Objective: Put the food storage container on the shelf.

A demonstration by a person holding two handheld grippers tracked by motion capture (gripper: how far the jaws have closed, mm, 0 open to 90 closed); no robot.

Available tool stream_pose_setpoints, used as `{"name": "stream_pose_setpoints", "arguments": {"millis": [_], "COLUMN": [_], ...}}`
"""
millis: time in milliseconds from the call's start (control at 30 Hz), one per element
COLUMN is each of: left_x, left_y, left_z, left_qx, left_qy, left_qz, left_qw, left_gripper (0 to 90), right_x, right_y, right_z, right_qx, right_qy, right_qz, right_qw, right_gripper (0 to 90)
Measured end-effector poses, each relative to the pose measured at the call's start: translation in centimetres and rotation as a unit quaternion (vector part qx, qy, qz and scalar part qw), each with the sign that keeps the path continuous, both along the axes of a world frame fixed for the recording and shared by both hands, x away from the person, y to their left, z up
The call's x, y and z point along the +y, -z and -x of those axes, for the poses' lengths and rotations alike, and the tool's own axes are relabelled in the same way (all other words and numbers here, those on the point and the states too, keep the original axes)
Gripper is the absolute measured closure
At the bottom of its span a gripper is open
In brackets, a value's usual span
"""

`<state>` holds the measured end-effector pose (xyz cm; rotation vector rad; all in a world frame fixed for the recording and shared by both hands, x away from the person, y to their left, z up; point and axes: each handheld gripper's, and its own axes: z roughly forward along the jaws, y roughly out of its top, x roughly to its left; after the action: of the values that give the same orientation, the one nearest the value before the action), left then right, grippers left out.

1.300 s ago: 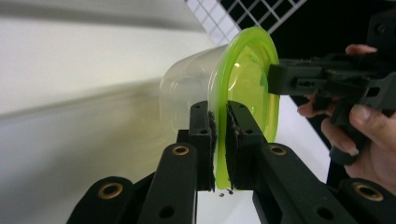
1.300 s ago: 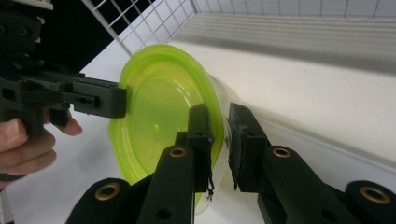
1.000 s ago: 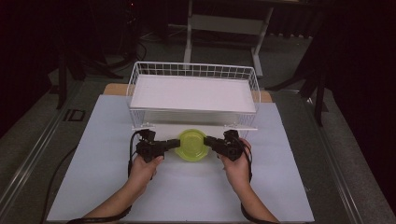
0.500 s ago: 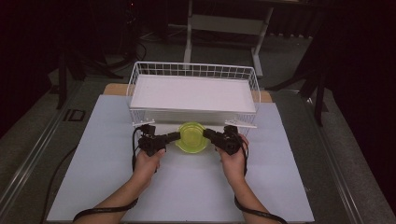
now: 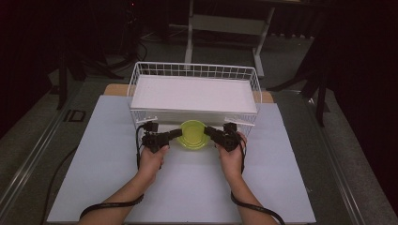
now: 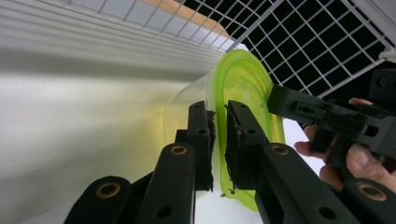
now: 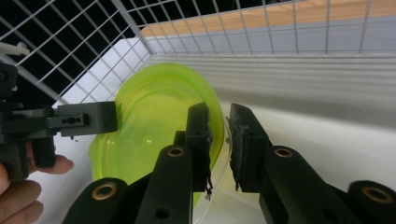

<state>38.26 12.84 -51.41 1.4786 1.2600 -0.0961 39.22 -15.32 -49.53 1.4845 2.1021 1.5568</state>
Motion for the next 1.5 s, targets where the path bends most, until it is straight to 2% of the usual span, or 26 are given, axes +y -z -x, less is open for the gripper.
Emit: {"name": "stream_pose_setpoints", "arguments": {"millis": [133, 200, 233, 267, 333, 400, 467, 533, 567, 600, 667, 800, 833, 900, 967, 1033, 1100, 1133, 1233, 1300, 1367, 1433, 1467, 1500], "left_x": [0.0, 0.0, 0.0, 0.0, -0.1, -0.2, -0.2, -0.2, -0.2, 0.0, 0.3, 0.8, 0.9, 1.0, 1.0, 1.2, 1.3, 1.3, 1.2, 1.1, 1.0, 0.9, 0.8, 0.8], "left_y": [0.0, 0.0, 0.0, 0.0, 0.0, 0.0, 0.1, 0.0, 0.0, 0.0, 0.0, 0.2, 0.3, 0.3, 0.2, 0.1, -0.1, -0.1, -0.3, -0.4, -0.5, -0.6, -0.6, -0.6], "left_z": [-0.6, -0.8, -0.9, -1.0, -1.1, -1.2, -1.3, -1.3, -1.3, -1.1, -1.0, -0.4, -0.2, 0.2, 0.7, 1.1, 1.6, 1.8, 2.6, 2.9, 3.5, 4.0, 4.2, 4.4], "left_qx": [-0.001, -0.001, 0.004, 0.003, 0.004, 0.001, 0.005, 0.002, 0.002, -0.004, -0.004, -0.009, -0.013, -0.018, -0.023, -0.025, -0.033, -0.034, -0.045, -0.053, -0.065, -0.074, -0.079, -0.081], "left_qy": [0.002, 0.004, 0.004, 0.006, -0.003, -0.009, -0.015, -0.017, -0.017, -0.021, -0.03, -0.041, -0.045, -0.038, -0.036, -0.032, -0.036, -0.036, -0.022, -0.011, -0.01, -0.008, -0.006, -0.005], "left_qz": [-0.004, -0.008, -0.003, -0.005, -0.005, -0.014, -0.011, -0.023, -0.023, -0.02, -0.017, -0.007, -0.012, -0.012, -0.02, -0.013, -0.016, -0.014, -0.027, -0.048, -0.064, -0.08, -0.088, -0.088], "left_qw": [1.0, 1.0, 1.0, 1.0, 1.0, 0.9999, 0.9998, 0.9996, 0.9996, 0.9996, 0.9994, 0.9991, 0.9988, 0.999, 0.9989, 0.9991, 0.9987, 0.9987, 0.9984, 0.9974, 0.9958, 0.994, 0.993, 0.9928], "left_gripper": [79.4, 78.5, 78.2, 77.8, 76.7, 75.4, 74.6, 70.5, 69.3, 69.3, 62.3, 60.8, 60.8, 60.6, 60.5, 58.3, 58.3, 58.3, 58.3, 58.2, 56.3, 53.1, 51.5, 47.9], "right_x": [0.2, 0.5, 0.6, 0.5, 0.6, 0.7, 0.8, 0.8, 0.8, 0.8, 0.6, 0.3, 0.3, 0.1, -0.2, -0.5, -0.8, -0.9, -1.0, -0.8, -0.4, -0.1, 0.2, 0.5], "right_y": [-0.1, -0.2, -0.3, -0.1, -0.1, 0.0, 0.1, 0.1, 0.1, 0.1, 0.0, -0.4, -0.5, -0.7, -0.5, -0.6, -0.6, -0.6, -0.4, -0.3, -0.1, 0.2, 0.3, 0.5], "right_z": [-0.4, -0.4, -0.5, -0.7, -1.0, -1.1, -1.2, -1.2, -1.2, -1.3, -1.0, -0.6, -0.5, -0.2, 0.1, 0.6, 1.1, 1.5, 2.5, 3.2, 3.9, 4.4, 4.7, 4.8], "right_qx": [-0.008, -0.001, 0.006, -0.005, 0.004, 0.013, 0.009, 0.002, 0.002, 0.001, -0.009, -0.016, -0.023, -0.014, -0.027, -0.029, -0.03, -0.032, -0.031, -0.028, -0.027, -0.019, -0.013, -0.004], "right_qy": [0.006, 0.011, 0.015, 0.015, 0.022, 0.03, 0.035, 0.038, 0.038, 0.038, 0.041, 0.04, 0.039, 0.033, 0.029, 0.029, 0.025, 0.023, 0.011, -0.001, -0.009, -0.014, -0.018, -0.026], "right_qz": [0.011, 0.018, 0.015, 0.018, 0.011, 0.002, 0.002, 0.004, 0.004, 0.002, -0.005, -0.002, 0.007, 0.007, 0.007, 0.007, 0.008, 0.009, 0.013, 0.017, 0.036, 0.051, 0.054, 0.055], "right_qw": [0.9999, 0.9998, 0.9997, 0.9997, 0.9997, 0.9995, 0.9994, 0.9993, 0.9993, 0.9993, 0.9991, 0.9991, 0.9989, 0.9993, 0.9992, 0.9991, 0.9992, 0.9992, 0.9994, 0.9994, 0.9989, 0.9984, 0.9983, 0.9981], "right_gripper": [78.0, 77.8, 77.8, 77.8, 77.9, 77.9, 77.1, 70.8, 70.8, 68.0, 61.6, 61.4, 61.3, 61.4, 61.4, 61.4, 61.6, 62.6, 65.5, 67.8, 74.4, 87.5, 89.9, 90.0]}}
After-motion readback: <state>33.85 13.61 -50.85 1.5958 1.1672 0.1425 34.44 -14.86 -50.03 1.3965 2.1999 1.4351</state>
